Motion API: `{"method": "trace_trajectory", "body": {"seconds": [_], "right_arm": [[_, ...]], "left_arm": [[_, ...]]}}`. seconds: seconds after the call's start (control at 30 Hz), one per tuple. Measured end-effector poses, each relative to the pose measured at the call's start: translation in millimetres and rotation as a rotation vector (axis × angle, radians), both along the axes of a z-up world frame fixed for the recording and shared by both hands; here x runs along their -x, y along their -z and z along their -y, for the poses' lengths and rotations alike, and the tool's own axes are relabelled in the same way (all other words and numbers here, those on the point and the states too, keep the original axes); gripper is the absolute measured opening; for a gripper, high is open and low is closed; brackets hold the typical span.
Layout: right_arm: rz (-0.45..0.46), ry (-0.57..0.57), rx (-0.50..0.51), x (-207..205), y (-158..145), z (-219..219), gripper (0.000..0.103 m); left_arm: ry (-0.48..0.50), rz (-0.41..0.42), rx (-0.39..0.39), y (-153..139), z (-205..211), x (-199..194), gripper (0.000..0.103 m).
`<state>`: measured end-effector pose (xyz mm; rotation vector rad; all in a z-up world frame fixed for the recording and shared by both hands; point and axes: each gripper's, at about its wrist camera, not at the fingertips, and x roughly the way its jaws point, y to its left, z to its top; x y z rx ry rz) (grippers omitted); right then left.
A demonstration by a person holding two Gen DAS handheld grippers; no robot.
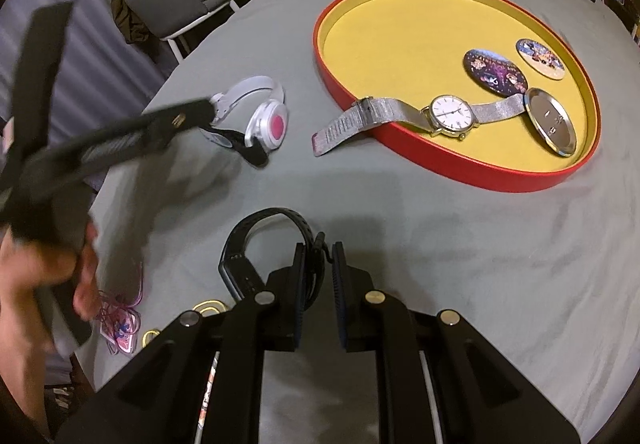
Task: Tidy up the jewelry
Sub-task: 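Lift the white-pink wristband with the left tool toward the tray, then lower the wristband into the tray with the left tool while the right tool drops the black band beside it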
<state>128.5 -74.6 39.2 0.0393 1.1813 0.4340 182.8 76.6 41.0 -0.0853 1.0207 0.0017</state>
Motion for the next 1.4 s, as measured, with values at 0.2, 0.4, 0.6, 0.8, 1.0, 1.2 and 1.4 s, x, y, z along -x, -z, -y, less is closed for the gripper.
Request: {"method": "trace_trajectory", "body": {"seconds": [0.2,0.4,0.6,0.8,1.0,1.2,1.4], "right_arm": [[-0.008,-0.010,-0.009,-3,2,-4,0.013],[-0.017,-0.011,-0.019,-5,5,-4,0.013],[-0.019,-0.001,-0.021,-6,4,-6,0.013],[0.009,-0.006,-0.025,1,-4,0,0.013],[0.071,-0.015,-0.037,13,-29,-1,0.013],[0.107,0.005,-0.045,18,-58,9,0.013],[0.156,0.028,-0.038,2,-99,25,0.013]], "left_arm": [[0.021,-0.112,-0.136,37,3,-36,0.088],[0.049,-0.069,-0.152,42,3,-38,0.049],[0.089,-0.054,-0.155,34,4,-34,0.011],[0.086,-0.013,-0.121,9,1,-19,0.010],[0.105,0.049,-0.089,-45,1,6,0.010],[0.102,0.110,-0.073,-104,5,15,0.010],[0.109,0.148,-0.052,-135,17,0,0.010]]}}
